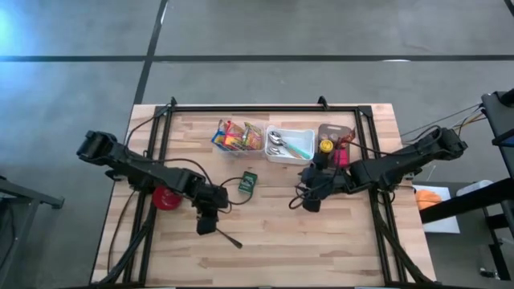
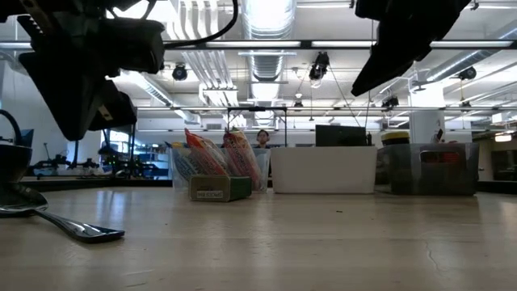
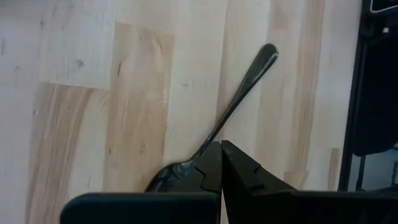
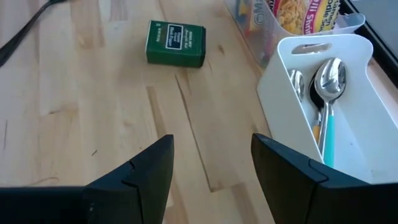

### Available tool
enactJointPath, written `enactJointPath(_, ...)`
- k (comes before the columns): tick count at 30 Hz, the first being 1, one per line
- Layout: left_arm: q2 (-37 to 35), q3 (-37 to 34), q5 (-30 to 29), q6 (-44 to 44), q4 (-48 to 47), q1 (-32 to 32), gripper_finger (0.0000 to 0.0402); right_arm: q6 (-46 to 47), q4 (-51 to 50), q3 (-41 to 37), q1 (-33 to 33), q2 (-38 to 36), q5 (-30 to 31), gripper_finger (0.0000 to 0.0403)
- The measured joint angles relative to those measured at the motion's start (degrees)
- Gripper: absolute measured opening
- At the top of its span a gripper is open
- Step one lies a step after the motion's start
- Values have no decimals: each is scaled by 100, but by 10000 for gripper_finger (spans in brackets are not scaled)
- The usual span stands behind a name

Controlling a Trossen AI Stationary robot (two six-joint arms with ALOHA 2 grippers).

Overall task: Pick & Place Food Item
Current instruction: Put the black spoon into the white bin

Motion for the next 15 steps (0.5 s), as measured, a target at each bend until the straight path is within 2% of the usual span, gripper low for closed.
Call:
enactJointPath(6, -15, 0, -5, -153, 73, 20, 0, -94, 3, -3, 0, 0, 2, 213)
enactJointPath(11, -15, 0, -197, -645, 221, 19, 3, -224, 9, -3, -1, 0, 4, 213)
enactJointPath(15, -15, 0, -209, -867, 235, 37, 46, -392, 25, -3, -4, 0, 13, 213)
